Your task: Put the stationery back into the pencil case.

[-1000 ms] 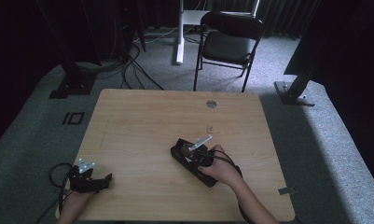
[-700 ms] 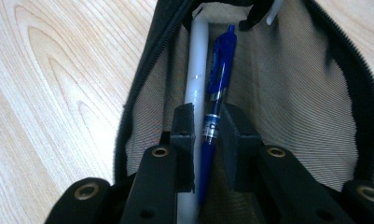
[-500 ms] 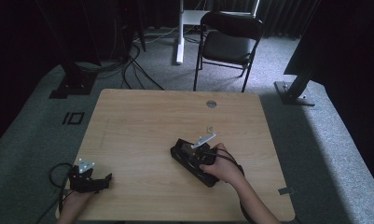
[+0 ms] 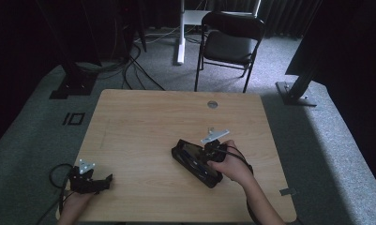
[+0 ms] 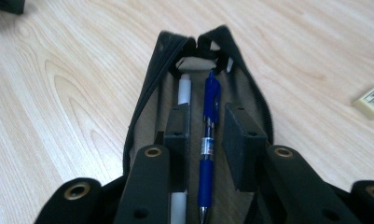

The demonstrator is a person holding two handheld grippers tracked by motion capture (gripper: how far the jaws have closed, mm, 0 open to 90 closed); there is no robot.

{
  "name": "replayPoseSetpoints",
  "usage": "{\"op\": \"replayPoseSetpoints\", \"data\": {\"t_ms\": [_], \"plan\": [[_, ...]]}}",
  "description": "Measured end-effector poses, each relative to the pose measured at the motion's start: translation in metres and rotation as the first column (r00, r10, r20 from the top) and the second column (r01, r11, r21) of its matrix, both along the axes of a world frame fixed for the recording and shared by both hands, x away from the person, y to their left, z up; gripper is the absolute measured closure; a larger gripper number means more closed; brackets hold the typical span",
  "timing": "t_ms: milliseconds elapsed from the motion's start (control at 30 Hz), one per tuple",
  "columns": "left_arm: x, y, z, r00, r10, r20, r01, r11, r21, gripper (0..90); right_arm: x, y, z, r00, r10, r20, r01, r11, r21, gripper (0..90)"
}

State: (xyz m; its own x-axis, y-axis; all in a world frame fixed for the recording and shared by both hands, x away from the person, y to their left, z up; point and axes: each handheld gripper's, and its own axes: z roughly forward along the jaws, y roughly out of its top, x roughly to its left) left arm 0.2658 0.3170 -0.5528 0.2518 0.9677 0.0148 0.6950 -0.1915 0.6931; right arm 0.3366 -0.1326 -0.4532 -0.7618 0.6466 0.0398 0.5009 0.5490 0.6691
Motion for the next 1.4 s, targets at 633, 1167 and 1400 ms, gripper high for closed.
{"op": "replayPoseSetpoints", "data": {"t_ms": [633, 1167, 1400], "plan": [[0.0, 0.0, 0.0, 1.0, 0.0, 0.0, 0.0, 1.0, 0.0, 0.3, 0.015, -0.018, 0.013, 0.9808, -0.153, 0.121, 0.145, 0.987, 0.068, 63.7], [0.0, 0.0, 0.0, 1.0, 0.001, 0.0, -0.001, 1.0, -0.001, 0.4, 0.044, -0.031, 0.002, 0.9498, -0.289, 0.12, 0.273, 0.9525, 0.136, 55.0], [0.0, 0.0, 0.0, 1.0, 0.001, 0.0, -0.001, 1.0, -0.002, 0.4, 0.056, -0.034, -0.004, 0.9437, -0.318, 0.091, 0.3, 0.9387, 0.169, 47.5]]}}
